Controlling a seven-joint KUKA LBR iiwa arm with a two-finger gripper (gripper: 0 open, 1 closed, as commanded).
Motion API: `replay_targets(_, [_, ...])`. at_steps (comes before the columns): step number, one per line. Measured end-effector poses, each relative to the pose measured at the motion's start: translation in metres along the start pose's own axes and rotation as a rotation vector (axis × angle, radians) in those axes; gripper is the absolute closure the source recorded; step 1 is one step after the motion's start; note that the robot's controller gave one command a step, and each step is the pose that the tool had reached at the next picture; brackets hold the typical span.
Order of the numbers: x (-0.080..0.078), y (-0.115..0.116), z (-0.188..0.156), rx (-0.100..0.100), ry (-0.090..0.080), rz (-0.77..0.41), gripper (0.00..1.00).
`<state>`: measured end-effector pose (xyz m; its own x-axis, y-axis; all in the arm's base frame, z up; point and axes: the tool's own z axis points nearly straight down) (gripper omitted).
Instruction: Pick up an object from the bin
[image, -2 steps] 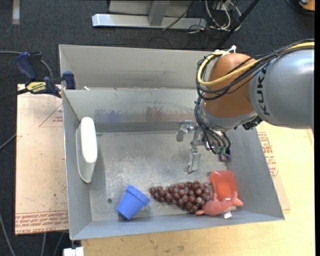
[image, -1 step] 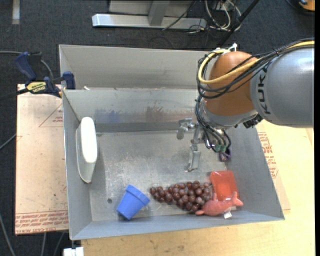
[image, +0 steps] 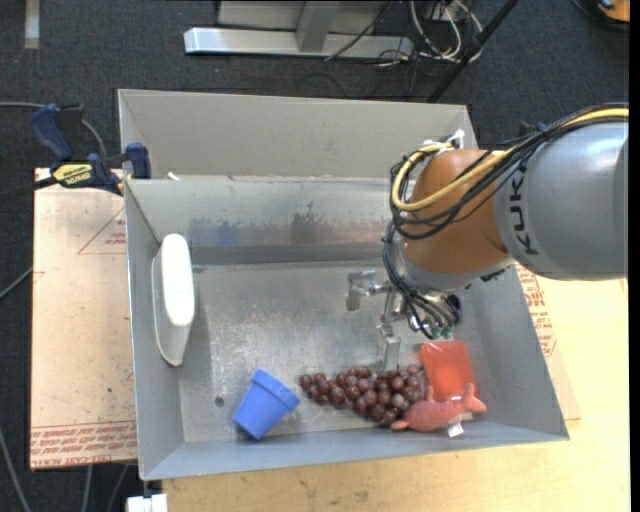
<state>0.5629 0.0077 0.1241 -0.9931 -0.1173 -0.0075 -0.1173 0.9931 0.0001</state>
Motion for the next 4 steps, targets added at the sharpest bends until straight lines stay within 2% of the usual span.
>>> replay_targets(1, [0.036,0.004,0.024,-0.002,0.006,-0.047,0.00])
replay_targets(2, [0.057,0.012,0.023,-0.001,-0.003,-0.121,0.00])
replay_targets(3, [0.050,0.006,0.050,-0.003,0.007,0.011,0.00])
replay_targets(4, [0.074,0.020,0.051,0.000,-0.014,-0.062,1.00])
